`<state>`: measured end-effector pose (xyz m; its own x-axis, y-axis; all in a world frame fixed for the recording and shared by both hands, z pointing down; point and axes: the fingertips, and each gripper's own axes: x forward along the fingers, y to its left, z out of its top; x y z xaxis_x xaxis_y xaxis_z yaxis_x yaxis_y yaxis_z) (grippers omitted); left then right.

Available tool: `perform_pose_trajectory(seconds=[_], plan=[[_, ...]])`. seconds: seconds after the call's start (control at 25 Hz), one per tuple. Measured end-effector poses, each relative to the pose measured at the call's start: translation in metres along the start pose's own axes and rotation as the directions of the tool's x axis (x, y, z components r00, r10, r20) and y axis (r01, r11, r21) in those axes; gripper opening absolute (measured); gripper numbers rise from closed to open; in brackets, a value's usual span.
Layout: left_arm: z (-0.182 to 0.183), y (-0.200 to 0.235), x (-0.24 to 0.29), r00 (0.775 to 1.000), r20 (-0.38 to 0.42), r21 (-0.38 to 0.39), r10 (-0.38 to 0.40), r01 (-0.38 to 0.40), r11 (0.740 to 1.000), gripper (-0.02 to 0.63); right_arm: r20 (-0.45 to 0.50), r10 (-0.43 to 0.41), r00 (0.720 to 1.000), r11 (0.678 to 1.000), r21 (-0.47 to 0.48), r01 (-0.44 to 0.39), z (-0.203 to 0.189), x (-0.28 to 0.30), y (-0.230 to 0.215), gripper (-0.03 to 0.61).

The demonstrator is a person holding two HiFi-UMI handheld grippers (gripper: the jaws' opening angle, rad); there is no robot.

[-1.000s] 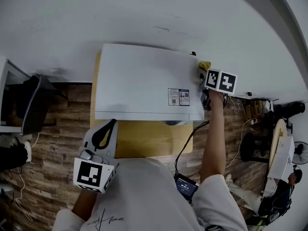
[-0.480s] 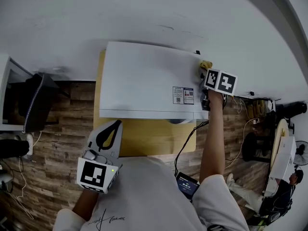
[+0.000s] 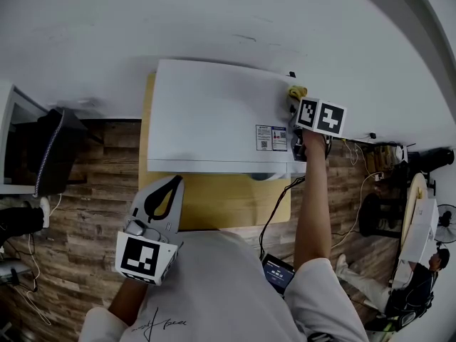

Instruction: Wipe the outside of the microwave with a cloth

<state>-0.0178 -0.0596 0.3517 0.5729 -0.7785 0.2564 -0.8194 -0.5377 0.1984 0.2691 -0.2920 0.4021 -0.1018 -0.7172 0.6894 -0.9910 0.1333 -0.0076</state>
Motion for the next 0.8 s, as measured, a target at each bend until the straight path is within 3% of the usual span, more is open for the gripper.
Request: perform_pose_trajectory(seconds=[0.8], plan=[[0.002, -0.001, -0.007, 1.0, 0.02, 0.004, 0.015, -0.015, 1.0, -0.009, 0.003, 0.092, 0.996, 0.996, -0.007, -0.092, 0.0, 0.002, 0.052, 0.123]])
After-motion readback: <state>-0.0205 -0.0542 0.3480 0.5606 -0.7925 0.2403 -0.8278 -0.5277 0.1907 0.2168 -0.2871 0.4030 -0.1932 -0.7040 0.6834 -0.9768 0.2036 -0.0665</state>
